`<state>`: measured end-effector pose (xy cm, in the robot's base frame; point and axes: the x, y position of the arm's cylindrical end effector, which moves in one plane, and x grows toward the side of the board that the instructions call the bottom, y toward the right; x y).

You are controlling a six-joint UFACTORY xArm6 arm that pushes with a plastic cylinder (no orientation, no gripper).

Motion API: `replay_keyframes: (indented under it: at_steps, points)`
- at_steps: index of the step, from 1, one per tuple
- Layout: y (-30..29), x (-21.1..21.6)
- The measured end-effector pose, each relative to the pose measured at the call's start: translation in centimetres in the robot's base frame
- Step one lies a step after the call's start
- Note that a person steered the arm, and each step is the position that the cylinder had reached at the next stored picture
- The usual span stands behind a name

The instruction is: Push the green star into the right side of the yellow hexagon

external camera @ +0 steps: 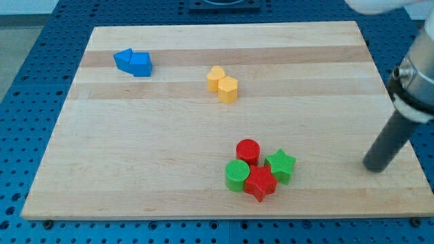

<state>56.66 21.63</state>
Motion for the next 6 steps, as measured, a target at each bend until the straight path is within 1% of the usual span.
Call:
replay_keyframes:
  at_steps: [1, 2, 3, 4, 5, 6]
  points:
    - [-3.6, 1.9]
    - [-10.1, 1.8]
    - [-14.4, 1.7]
    - [-17.2, -0.7]
    - [-17.9, -4.9]
    - [-20.4, -9.6]
